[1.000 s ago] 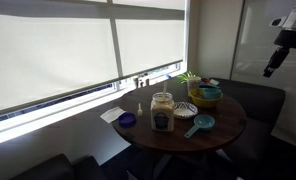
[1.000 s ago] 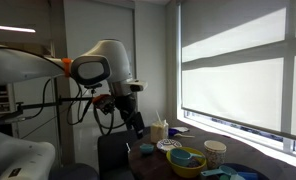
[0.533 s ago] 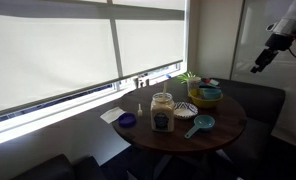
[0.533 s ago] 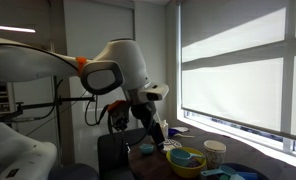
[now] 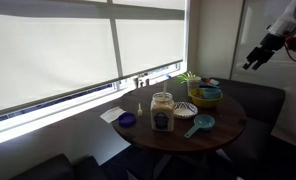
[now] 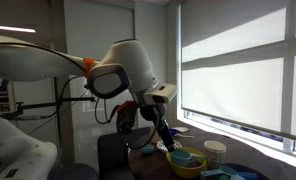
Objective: Pick up the blue bowl and place it in the middle of the table
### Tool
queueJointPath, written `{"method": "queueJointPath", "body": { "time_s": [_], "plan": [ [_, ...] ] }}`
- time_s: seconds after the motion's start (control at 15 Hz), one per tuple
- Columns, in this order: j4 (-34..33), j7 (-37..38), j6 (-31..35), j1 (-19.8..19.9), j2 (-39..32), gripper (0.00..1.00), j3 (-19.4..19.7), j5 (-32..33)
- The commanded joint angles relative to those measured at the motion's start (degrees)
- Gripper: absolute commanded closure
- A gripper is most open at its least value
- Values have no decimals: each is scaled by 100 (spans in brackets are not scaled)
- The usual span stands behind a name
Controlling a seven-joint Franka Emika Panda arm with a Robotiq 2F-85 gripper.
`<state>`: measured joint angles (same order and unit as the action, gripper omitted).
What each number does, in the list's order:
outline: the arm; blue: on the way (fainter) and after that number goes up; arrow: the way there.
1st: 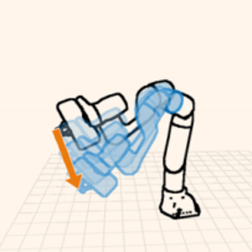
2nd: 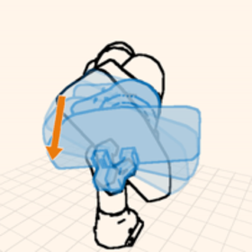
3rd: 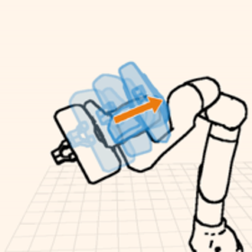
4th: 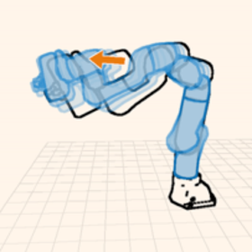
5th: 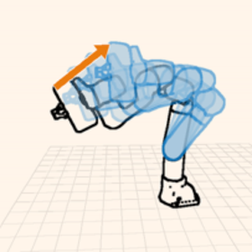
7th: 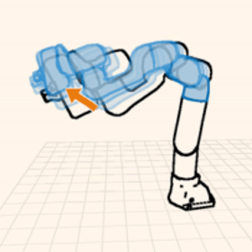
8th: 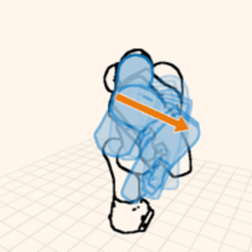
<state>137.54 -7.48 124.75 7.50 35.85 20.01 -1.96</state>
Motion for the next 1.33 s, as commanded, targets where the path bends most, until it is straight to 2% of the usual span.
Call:
{"method": "queueJointPath", "body": {
  "time_s": [0.0,0.33,0.67,0.87,0.93,1.27],
  "plan": [
    [-547,283,631,175,-1095,0,259,-580],
    [-1432,557,923,281,-2451,0,634,-1681],
    [-2239,1146,833,608,-3475,0,578,-2776],
    [-2587,1484,705,837,-4084,0,481,-3122],
    [-2189,1275,876,860,-3622,0,386,-2820],
    [-2464,1430,862,971,-4069,0,322,-2941]
  ]
}}
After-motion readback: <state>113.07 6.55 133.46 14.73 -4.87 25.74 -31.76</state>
